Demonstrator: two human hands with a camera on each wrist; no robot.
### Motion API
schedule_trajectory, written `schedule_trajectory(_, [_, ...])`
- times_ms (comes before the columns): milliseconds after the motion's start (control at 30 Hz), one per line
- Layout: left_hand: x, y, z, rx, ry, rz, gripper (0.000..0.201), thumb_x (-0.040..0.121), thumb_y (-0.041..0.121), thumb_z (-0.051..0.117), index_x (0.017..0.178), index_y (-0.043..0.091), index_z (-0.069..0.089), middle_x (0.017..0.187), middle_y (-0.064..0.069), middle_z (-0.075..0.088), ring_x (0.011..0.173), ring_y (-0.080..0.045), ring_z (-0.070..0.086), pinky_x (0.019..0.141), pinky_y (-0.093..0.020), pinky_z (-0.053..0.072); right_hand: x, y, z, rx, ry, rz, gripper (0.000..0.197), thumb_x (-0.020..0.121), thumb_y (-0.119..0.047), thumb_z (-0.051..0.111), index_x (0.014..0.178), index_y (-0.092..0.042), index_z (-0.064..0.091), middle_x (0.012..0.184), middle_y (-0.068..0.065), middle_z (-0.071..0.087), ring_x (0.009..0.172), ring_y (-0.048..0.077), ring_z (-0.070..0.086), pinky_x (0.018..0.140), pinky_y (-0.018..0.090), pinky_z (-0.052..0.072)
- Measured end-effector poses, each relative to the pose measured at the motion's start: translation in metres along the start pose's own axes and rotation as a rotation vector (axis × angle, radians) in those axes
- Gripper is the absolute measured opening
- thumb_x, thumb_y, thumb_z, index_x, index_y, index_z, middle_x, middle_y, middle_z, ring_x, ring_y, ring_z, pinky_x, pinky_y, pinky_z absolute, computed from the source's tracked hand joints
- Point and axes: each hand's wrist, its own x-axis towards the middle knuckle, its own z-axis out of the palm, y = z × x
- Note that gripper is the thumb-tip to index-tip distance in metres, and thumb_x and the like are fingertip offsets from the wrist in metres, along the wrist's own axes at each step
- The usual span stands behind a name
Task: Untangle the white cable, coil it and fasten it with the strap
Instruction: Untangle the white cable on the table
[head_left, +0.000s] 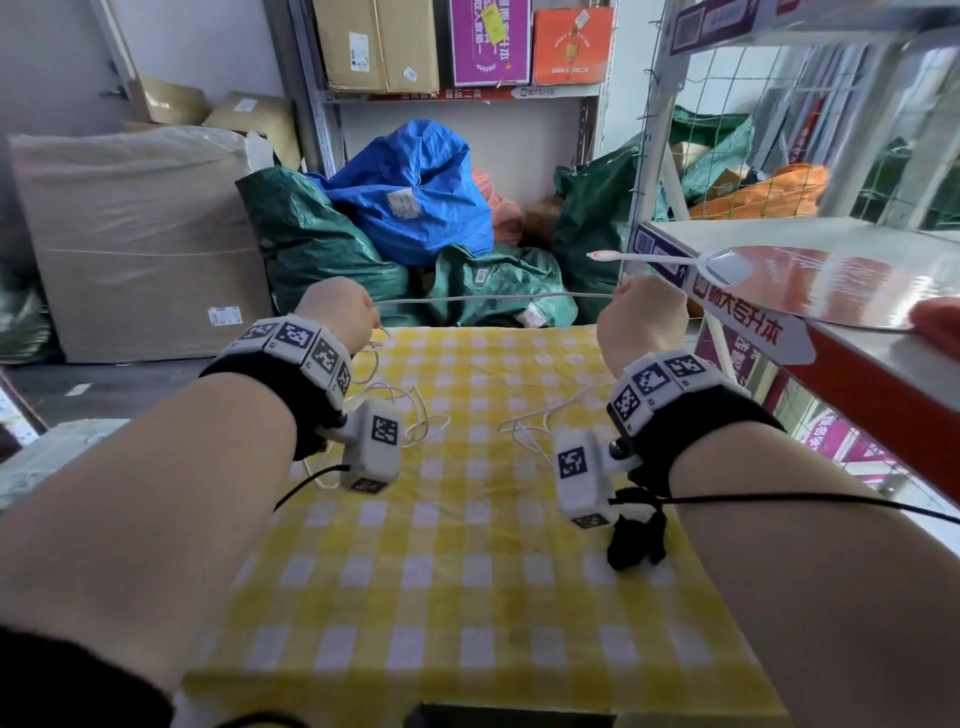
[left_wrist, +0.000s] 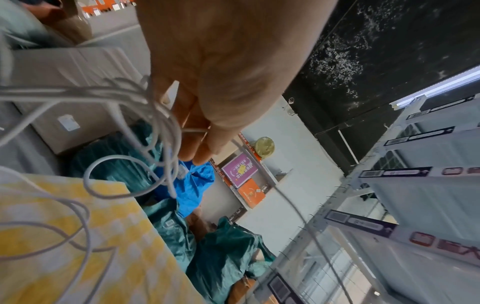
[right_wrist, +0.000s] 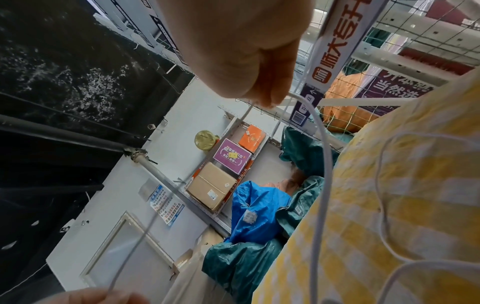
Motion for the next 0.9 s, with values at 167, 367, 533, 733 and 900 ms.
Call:
schedule_trajectory(167, [0.004, 0.017, 0.0, -0.325, -0.103, 0.059, 0.03, 0.096, 0.021, 0.048, 0.09, 0.003, 0.071, 0.074, -0.005, 0.068, 0.063, -0.016, 0.057, 0.062, -0.026, 0.047, -0.013, -0.01, 0.001, -0.009, -0.132, -0.152, 0.041, 0.089, -0.004, 0.051, 0.128, -0.01, 0.056, 0.126, 0.012, 0.06, 0.113, 0.029, 0.057, 0.088, 0.031, 0.045])
schedule_trajectory(367, [-0.006, 0.047, 0.005, -0.46, -0.294, 0.191, 0.028, 0.096, 0.031, 0.049, 0.087, 0.013, 0.069, 0.068, -0.001, 0.057, 0.059, -0.016, 0.053, 0.05, -0.025, 0.045, -0.045, -0.045, 0.015, 0.218, -0.494, -0.572, 0.026, 0.091, -0.019, 0.054, 0.113, -0.014, 0.067, 0.104, 0.006, 0.07, 0.078, 0.02, 0.07, 0.074, 0.034, 0.058])
schedule_trajectory(533, [-0.012, 0.043, 0.008, -0.517, -0.487, 0.146, 0.022, 0.095, 0.035, 0.052, 0.1, 0.015, 0.061, 0.08, -0.003, 0.056, 0.061, -0.018, 0.055, 0.052, -0.026, 0.048, -0.039, -0.041, 0.02, 0.199, -0.387, -0.574, 0.028, 0.09, -0.029, 0.058, 0.084, -0.005, 0.072, 0.076, 0.013, 0.07, 0.065, 0.023, 0.066, 0.064, 0.034, 0.053])
schedule_trajectory(733, [-0.015, 0.033, 0.004, -0.416, -0.498, 0.21, 0.021, 0.086, 0.026, 0.066, 0.1, 0.012, 0.061, 0.073, -0.004, 0.066, 0.053, -0.01, 0.055, 0.043, -0.018, 0.034, -0.025, -0.035, 0.021, 0.092, -0.214, -0.409, 0.028, 0.092, -0.024, 0.051, 0.076, -0.01, 0.068, 0.071, 0.008, 0.059, 0.072, 0.025, 0.054, 0.063, 0.031, 0.042])
schedule_trajectory(900, [-0.01, 0.02, -0.001, -0.409, -0.215, 0.246, 0.011, 0.087, 0.018, 0.063, 0.097, 0.016, 0.067, 0.074, 0.006, 0.066, 0.062, -0.002, 0.057, 0.05, -0.006, 0.04, -0.02, -0.03, 0.023, -0.011, -0.168, -0.261, 0.03, 0.095, -0.025, 0.046, 0.072, -0.011, 0.057, 0.073, 0.009, 0.056, 0.072, 0.026, 0.052, 0.058, 0.027, 0.035])
